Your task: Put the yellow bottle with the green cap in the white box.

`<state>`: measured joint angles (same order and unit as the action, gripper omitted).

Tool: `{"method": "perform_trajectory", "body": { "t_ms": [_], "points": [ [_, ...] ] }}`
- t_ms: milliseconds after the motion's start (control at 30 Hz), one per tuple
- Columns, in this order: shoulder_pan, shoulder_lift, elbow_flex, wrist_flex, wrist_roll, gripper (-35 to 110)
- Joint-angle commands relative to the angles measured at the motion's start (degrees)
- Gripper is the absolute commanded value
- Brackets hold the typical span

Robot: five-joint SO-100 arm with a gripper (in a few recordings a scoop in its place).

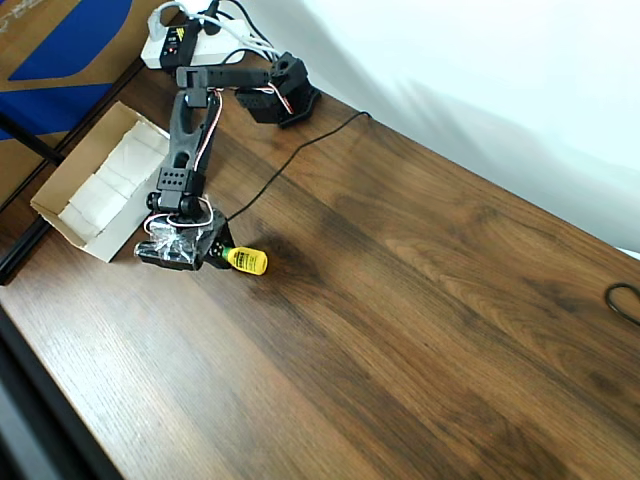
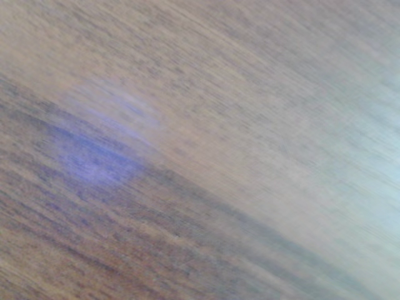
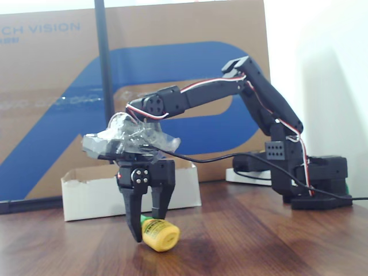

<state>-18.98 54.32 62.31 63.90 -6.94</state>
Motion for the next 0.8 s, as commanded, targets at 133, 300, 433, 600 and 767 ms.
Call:
{"method": "perform_trajectory", "body": {
  "t_ms": [133,300,433,600,767],
  "points": [
    [2.3,20.1,3.6,1.4,0.6,0],
    [4.2,31.4,10.6,1.1,0.3,0],
    [6.4,40.2,16.0,0.4,0.1,0],
    [9.9,50.8,23.6,-1.1,0.1,0],
    [14.9,58.9,30.5,-3.3,0.1,0]
  ]
}}
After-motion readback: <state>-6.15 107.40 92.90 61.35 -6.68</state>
